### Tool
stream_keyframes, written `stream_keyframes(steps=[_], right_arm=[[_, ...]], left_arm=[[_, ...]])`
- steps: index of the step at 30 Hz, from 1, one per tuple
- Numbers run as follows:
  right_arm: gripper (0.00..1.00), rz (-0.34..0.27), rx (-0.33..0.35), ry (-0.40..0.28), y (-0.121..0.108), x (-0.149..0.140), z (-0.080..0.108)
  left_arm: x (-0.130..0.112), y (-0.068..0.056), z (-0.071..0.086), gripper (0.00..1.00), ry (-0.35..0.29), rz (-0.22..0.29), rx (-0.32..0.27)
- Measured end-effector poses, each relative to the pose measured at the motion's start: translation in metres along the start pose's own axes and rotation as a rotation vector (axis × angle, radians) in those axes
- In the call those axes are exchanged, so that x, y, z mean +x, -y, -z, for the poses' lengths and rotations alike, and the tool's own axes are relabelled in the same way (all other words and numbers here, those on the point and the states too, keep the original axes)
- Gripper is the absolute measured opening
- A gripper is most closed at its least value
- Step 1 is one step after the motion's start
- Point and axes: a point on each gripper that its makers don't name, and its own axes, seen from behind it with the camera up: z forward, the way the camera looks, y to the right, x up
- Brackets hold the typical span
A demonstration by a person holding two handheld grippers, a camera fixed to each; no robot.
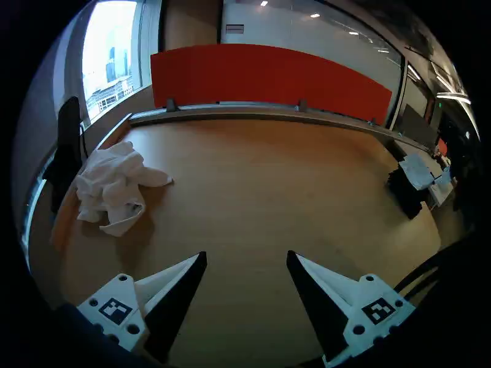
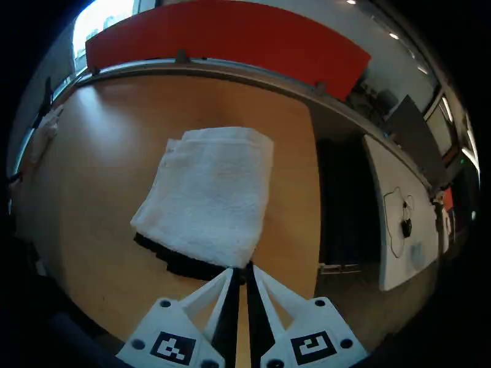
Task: Fold towel
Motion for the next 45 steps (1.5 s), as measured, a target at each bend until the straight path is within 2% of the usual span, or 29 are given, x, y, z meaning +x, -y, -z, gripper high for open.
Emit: stream_keyframes(steps=[6,9,10,16,18,30,39,45], right_arm=[[0.2,0.001,-0.019,0.018,-0.003,-0.01,0.0],[0.3,0.006,-0.038,0.035,-0.007,-0.018,0.0],[0.35,0.006,-0.039,0.037,-0.007,-0.021,0.0],[0.84,-0.011,-0.039,0.034,-0.004,-0.026,0.002],[0.9,-0.02,-0.038,0.029,-0.003,-0.025,0.003],[0.9,-0.048,-0.033,-0.022,0.008,-0.01,0.008],[0.9,-0.078,-0.016,-0.127,0.03,0.014,0.017],[0.9,-0.106,-0.003,-0.225,0.047,0.038,0.024]], left_arm=[[-0.001,-0.001,0.0,0.97,0.0,0.001,0.0],[-0.002,-0.001,0.0,0.97,0.001,0.002,-0.001],[-0.002,0.0,0.0,0.97,0.001,0.003,-0.001],[-0.003,-0.002,-0.001,0.97,0.001,0.005,-0.006],[-0.002,-0.002,-0.001,0.97,0.0,0.003,-0.007],[-0.001,-0.001,0.002,0.97,-0.009,0.003,-0.009],[0.007,0.004,0.005,0.97,-0.03,-0.001,-0.001],[0.014,0.006,0.007,0.97,-0.047,0.006,0.003]])
